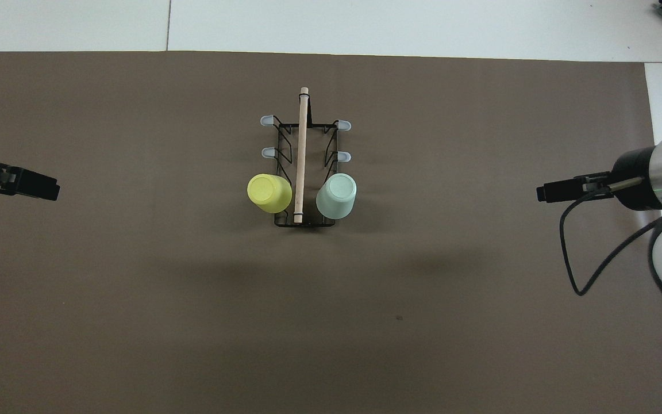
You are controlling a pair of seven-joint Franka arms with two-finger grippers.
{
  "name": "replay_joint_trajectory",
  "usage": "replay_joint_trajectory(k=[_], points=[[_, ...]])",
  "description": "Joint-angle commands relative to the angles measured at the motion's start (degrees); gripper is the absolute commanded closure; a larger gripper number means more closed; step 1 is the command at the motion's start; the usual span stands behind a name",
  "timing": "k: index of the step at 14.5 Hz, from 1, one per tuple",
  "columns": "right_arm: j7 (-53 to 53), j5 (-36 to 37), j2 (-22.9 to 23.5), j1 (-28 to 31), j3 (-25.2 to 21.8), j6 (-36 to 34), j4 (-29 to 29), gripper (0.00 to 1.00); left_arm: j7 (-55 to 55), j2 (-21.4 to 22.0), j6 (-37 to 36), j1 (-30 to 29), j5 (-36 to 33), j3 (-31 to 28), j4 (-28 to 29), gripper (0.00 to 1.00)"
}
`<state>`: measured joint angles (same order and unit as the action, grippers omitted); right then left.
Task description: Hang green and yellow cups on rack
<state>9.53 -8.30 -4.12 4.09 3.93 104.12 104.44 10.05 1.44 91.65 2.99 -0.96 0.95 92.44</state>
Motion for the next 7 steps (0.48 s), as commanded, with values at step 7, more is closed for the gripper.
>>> replay_joint_trajectory(k=[7], points=[[-2.6, 4.3, 3.7, 0.3, 0.9, -7.8, -13.7, 0.0, -0.6, 1.8, 0.2, -0.3, -1.1, 0.4, 2.0, 0.0]])
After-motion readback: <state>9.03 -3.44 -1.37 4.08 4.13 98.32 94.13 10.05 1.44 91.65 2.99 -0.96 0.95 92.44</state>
